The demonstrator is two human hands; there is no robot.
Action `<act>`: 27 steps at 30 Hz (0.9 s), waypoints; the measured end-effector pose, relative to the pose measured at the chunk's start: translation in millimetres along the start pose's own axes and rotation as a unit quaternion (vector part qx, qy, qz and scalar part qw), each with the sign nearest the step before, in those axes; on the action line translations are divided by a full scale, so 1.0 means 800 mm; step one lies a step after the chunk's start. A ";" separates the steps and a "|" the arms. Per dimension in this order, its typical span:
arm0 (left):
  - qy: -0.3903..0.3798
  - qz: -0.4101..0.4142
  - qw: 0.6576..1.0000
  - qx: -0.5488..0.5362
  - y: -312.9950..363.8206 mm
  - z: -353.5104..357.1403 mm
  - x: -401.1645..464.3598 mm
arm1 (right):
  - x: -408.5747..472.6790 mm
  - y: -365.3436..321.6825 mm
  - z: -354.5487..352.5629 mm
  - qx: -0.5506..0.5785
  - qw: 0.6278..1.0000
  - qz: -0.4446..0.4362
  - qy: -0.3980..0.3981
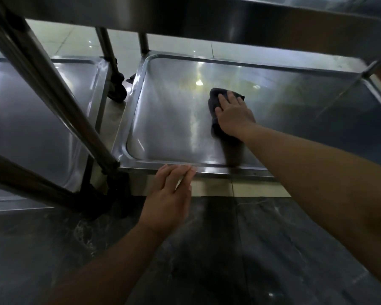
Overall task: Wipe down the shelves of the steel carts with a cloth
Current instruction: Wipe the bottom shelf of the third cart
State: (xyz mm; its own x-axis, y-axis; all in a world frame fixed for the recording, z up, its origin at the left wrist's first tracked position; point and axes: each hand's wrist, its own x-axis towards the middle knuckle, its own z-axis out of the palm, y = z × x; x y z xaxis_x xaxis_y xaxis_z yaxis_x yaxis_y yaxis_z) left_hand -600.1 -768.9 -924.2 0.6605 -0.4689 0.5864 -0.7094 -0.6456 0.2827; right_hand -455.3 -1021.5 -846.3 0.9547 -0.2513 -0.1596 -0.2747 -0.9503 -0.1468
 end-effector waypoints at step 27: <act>-0.032 -0.012 0.999 0.036 0.103 0.057 0.040 | -0.073 0.076 0.003 -0.008 1.000 -0.028 0.010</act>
State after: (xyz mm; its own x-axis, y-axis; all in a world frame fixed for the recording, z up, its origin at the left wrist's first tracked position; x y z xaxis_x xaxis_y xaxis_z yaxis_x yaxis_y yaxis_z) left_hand -626.0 -864.7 -916.7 0.6935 -0.4879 0.5301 -0.6745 -0.6982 0.2400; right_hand -527.8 -1064.5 -848.6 0.9708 -0.2006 -0.1312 -0.2184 -0.9659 -0.1392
